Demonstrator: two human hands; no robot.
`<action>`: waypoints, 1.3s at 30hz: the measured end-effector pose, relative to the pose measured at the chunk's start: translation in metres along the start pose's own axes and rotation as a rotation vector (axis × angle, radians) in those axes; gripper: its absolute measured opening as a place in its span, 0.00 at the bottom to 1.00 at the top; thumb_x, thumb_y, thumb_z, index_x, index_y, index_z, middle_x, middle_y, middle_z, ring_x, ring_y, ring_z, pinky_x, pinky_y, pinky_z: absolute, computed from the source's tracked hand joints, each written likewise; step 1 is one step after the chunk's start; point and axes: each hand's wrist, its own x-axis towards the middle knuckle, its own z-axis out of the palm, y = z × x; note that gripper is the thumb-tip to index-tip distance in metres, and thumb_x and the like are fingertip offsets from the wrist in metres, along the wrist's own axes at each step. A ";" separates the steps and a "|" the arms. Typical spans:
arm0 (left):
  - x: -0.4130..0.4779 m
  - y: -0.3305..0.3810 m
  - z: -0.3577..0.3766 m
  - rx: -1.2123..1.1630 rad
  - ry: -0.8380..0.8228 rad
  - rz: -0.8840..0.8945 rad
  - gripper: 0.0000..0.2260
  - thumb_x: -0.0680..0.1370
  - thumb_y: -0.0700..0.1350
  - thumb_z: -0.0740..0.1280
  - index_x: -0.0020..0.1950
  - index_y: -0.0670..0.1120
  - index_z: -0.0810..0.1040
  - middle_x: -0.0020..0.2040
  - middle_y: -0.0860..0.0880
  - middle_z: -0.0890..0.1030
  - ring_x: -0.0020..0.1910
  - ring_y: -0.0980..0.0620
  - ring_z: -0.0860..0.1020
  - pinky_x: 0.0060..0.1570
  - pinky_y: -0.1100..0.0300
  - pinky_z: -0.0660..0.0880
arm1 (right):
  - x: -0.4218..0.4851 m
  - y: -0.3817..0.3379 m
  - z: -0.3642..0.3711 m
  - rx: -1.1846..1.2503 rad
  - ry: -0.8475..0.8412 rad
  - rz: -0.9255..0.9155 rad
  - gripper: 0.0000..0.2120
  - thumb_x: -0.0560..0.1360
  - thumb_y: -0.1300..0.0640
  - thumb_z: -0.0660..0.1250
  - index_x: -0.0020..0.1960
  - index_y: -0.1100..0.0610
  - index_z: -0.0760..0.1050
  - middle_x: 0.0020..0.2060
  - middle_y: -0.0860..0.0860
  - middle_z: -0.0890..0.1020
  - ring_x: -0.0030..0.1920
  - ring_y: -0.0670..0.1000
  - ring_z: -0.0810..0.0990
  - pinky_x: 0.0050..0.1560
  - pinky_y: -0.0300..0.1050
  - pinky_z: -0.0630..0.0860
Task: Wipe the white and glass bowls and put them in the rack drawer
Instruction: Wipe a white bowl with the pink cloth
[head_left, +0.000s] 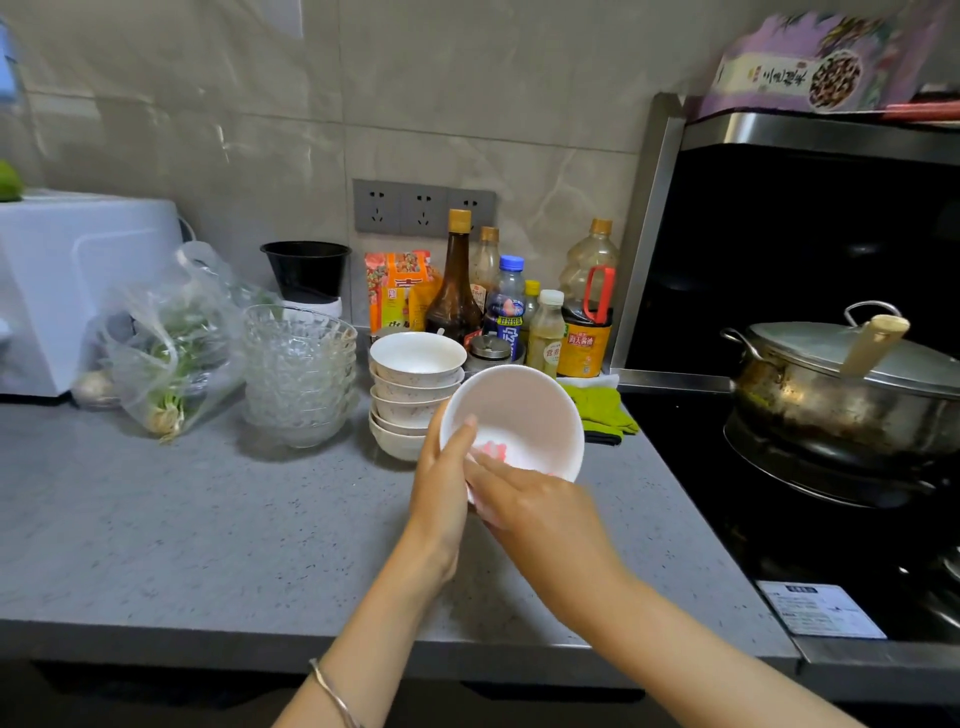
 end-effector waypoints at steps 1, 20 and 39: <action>0.001 0.002 -0.003 0.024 -0.001 0.020 0.08 0.80 0.43 0.61 0.54 0.54 0.77 0.55 0.47 0.81 0.54 0.49 0.80 0.50 0.58 0.79 | -0.001 0.004 0.000 -0.008 0.017 -0.037 0.13 0.68 0.53 0.66 0.50 0.51 0.84 0.45 0.46 0.86 0.33 0.47 0.83 0.22 0.38 0.69; 0.001 0.006 -0.011 0.036 -0.059 0.061 0.10 0.79 0.41 0.62 0.59 0.50 0.76 0.53 0.49 0.82 0.49 0.53 0.80 0.40 0.67 0.77 | -0.007 0.016 -0.006 -0.070 -0.076 -0.082 0.24 0.47 0.59 0.84 0.43 0.52 0.84 0.42 0.48 0.86 0.40 0.50 0.85 0.34 0.43 0.80; -0.005 0.001 -0.003 0.059 -0.018 0.065 0.10 0.80 0.40 0.61 0.50 0.56 0.76 0.48 0.53 0.81 0.49 0.53 0.79 0.47 0.60 0.76 | -0.011 0.011 -0.005 -0.012 -0.018 -0.134 0.14 0.69 0.57 0.62 0.47 0.52 0.85 0.44 0.48 0.86 0.36 0.48 0.85 0.25 0.39 0.75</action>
